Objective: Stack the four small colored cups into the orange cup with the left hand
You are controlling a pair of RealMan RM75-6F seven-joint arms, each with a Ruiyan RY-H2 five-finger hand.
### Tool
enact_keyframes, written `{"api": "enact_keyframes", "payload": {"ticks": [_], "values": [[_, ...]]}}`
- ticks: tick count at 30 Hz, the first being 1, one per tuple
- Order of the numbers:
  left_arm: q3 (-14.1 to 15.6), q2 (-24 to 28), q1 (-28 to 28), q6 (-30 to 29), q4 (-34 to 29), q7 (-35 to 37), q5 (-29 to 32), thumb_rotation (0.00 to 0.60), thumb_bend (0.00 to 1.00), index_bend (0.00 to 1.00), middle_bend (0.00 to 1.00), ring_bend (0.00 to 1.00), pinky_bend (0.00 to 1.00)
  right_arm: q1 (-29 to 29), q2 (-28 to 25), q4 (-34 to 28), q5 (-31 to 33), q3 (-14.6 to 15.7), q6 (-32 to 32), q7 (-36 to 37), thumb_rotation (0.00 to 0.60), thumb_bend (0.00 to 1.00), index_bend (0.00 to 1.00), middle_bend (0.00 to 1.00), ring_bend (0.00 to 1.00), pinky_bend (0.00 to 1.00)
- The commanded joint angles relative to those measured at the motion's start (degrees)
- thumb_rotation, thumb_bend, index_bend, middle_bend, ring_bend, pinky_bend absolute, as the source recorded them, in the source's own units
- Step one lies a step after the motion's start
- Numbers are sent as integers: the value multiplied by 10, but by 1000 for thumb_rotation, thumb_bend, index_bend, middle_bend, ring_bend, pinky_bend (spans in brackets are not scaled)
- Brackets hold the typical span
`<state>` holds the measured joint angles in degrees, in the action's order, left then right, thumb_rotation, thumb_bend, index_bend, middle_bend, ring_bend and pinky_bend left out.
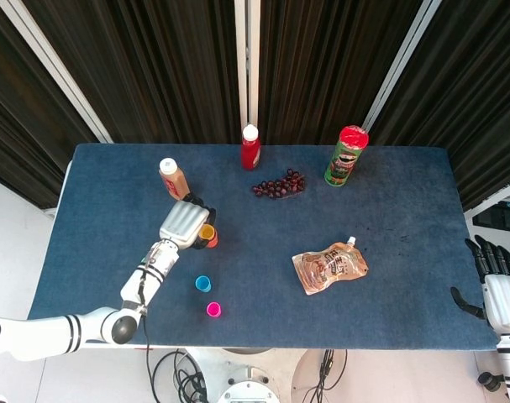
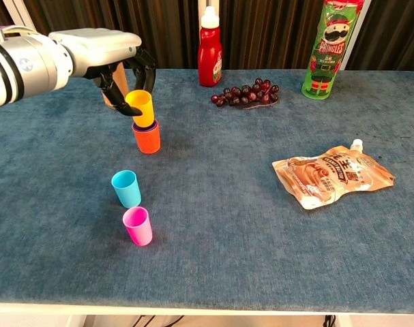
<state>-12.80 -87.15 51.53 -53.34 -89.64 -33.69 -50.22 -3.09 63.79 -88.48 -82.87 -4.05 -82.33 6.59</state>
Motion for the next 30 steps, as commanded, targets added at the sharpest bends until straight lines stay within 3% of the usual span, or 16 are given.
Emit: {"api": "enact_keyframes", "payload": {"ticks": [1, 4, 10, 12, 18, 22, 30], "values": [[5, -11, 1, 3, 11, 11, 1, 600, 253, 530, 532, 263, 208, 0, 1, 2, 2, 0, 3, 0, 600, 250, 0, 0, 0, 0], [9, -23, 3, 4, 27, 20, -2, 600, 250, 489, 501, 261, 218, -1, 1, 6, 4, 1, 7, 0, 600, 249, 0, 0, 0, 0], [10, -31, 8, 4, 40, 32, -8, 600, 235, 222, 242, 138, 212, -1, 1, 10, 6, 0, 7, 7, 600, 249, 0, 0, 0, 0], [10, -31, 7, -1, 40, 35, -13, 600, 231, 194, 219, 127, 210, -1, 1, 10, 6, -1, 7, 9, 600, 250, 0, 0, 0, 0], [14, -16, 0, -19, 12, 36, -22, 600, 227, 191, 218, 125, 209, -1, 1, 12, 6, -1, 8, 12, 600, 249, 0, 0, 0, 0], [28, 23, -20, -45, -56, 25, -28, 600, 210, 214, 238, 126, 211, -1, -1, 9, 3, 0, 6, 12, 600, 250, 0, 0, 0, 0], [96, 89, -81, -101, -164, 11, -66, 600, 193, 291, 314, 141, 222, -2, -4, 0, -2, -2, -1, 6, 600, 249, 0, 0, 0, 0]]}}
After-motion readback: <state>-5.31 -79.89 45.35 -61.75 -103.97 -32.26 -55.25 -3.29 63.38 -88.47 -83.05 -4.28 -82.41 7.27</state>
